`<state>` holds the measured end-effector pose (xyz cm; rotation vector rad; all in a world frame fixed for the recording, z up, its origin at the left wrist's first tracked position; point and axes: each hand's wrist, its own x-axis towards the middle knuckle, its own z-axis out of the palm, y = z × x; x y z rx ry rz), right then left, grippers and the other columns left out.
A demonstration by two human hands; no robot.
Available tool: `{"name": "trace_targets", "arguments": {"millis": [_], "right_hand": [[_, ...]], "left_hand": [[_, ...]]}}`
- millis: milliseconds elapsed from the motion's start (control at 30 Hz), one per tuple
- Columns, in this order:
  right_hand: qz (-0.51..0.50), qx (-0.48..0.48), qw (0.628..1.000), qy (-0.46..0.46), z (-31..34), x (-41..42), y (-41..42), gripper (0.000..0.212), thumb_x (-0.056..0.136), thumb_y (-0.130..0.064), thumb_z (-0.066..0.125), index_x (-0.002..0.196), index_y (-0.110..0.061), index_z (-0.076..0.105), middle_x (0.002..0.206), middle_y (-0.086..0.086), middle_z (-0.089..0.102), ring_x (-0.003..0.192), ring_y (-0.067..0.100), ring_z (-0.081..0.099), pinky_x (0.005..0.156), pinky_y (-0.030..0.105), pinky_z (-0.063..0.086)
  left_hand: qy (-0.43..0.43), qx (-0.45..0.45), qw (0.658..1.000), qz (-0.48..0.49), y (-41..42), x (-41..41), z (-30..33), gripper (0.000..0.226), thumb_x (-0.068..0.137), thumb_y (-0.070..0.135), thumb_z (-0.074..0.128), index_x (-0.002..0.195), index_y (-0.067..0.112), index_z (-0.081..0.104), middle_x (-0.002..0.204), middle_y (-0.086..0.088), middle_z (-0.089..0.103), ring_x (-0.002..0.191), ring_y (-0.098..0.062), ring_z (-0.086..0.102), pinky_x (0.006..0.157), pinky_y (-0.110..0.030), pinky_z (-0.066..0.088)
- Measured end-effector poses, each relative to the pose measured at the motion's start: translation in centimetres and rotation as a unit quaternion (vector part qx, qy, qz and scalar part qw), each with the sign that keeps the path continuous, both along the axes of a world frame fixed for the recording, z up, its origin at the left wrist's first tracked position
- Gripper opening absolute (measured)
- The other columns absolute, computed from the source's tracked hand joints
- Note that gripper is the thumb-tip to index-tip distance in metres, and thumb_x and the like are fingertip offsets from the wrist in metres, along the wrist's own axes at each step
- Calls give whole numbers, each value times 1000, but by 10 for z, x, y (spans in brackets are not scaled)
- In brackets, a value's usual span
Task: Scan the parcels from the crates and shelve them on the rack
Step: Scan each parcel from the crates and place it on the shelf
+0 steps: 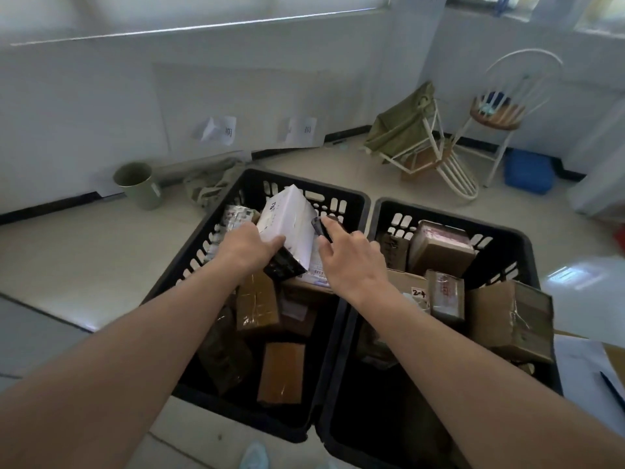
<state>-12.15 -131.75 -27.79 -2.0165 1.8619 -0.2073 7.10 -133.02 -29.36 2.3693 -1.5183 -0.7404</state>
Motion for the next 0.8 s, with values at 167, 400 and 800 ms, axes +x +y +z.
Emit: {"name": "trace_targets", "arguments": {"millis": [167, 400, 800], "right_hand": [[-15, -19, 1000, -10, 11, -2, -7, 53, 113, -50, 31, 165, -44, 26, 141, 20, 57, 120, 46, 54, 101, 54, 47], [-34, -40, 998, -22, 17, -2, -5, 53, 114, -50, 31, 166, -42, 26, 135, 19, 59, 115, 42, 55, 93, 51, 47], [-53, -35, 998, -3, 13, -19, 2, 53, 114, -50, 31, 166, -43, 25, 140, 20, 58, 119, 45, 55, 96, 50, 46]], "left_hand": [[-12, -61, 998, -21, -7, 10, 7, 72, 67, 60, 88, 109, 15, 51, 116, -8, 46, 86, -18, 49, 72, -30, 43], [-118, -39, 977, -175, 10, 13, 2, 110, 59, 43, 99, 149, 26, 38, 139, -7, 29, 131, -33, 42, 108, -51, 49], [188, 33, 977, -97, 6, 8, -23, 59, 91, 21, 80, 137, 35, 45, 131, -3, 59, 102, -18, 67, 79, -36, 62]]}}
